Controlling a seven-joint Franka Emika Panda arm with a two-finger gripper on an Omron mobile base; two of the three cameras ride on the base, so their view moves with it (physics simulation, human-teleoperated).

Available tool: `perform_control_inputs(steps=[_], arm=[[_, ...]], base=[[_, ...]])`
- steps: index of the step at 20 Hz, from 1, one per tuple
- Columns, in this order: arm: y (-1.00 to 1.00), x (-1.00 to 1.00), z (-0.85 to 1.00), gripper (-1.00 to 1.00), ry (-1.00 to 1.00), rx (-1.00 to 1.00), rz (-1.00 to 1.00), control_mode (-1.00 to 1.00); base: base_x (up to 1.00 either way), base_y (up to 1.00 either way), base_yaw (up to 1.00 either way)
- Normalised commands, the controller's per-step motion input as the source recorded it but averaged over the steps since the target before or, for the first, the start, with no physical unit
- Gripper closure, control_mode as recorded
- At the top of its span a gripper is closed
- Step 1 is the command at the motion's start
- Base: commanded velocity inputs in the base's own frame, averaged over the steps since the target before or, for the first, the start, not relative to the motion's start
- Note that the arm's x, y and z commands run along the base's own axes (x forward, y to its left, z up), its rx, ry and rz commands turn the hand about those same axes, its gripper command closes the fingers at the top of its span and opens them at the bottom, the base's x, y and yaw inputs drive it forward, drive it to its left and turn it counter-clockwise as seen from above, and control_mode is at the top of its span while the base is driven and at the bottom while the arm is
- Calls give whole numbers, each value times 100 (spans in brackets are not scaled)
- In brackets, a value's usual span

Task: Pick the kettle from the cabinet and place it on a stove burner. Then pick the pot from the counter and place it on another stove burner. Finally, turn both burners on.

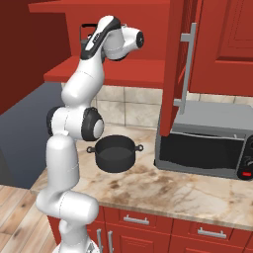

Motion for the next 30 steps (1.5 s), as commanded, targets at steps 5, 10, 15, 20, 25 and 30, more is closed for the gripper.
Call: perform_control_inputs(steps=[5,10,15,20,25,30], arm=[[7,0,0,100,1,0,0,-100],[5,0,-1,100,0,0,1,-100],[4,0,-2,100,0,0,1,-100],[4,0,-3,100,0,0,1,-100],[8,0,-1,100,0,0,0,-100],[23,0,-3,100,1,0,0,-100]], base=[[0,0,0],[0,0,0],[0,0,0],[0,0,0],[0,0,0],[0,0,0]])
